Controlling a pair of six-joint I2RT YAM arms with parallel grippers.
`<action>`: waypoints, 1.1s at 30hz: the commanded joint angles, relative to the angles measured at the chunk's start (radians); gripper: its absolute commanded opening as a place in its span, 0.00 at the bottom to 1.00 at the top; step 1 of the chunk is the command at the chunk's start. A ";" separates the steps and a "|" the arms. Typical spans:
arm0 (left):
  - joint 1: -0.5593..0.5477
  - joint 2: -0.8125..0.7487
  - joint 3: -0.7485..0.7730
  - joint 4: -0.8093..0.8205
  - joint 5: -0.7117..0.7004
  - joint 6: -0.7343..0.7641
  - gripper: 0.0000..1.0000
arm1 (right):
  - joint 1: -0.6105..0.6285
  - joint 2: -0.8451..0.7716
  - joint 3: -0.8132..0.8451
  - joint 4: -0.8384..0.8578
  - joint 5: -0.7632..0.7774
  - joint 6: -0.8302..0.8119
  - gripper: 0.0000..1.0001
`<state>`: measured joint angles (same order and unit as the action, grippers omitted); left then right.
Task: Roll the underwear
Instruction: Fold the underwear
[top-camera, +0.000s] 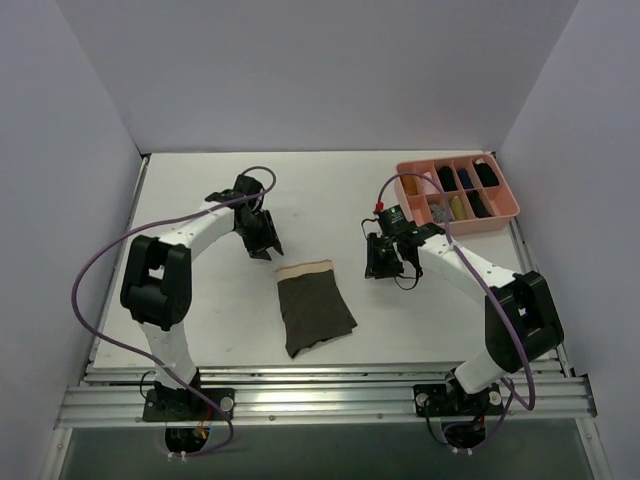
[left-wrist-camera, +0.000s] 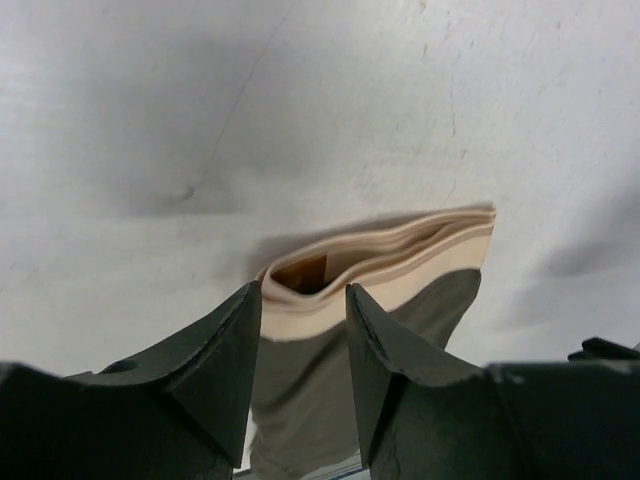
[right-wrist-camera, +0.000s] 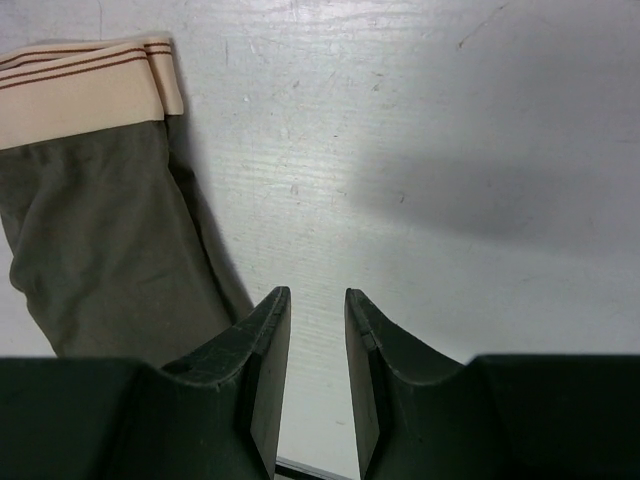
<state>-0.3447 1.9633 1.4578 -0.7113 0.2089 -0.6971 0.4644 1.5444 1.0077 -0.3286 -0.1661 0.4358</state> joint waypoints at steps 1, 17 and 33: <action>0.003 -0.142 -0.101 0.021 -0.036 -0.012 0.48 | -0.010 -0.021 -0.009 -0.003 -0.044 -0.025 0.25; -0.023 -0.093 -0.274 0.184 0.073 -0.032 0.47 | 0.261 0.155 0.114 0.144 -0.063 0.049 0.25; -0.013 0.035 -0.120 0.102 0.040 0.015 0.46 | 0.287 0.164 -0.034 0.133 0.031 0.029 0.24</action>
<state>-0.3645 1.9675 1.3094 -0.5983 0.2886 -0.7166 0.7532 1.7164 0.9554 -0.1295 -0.1963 0.4831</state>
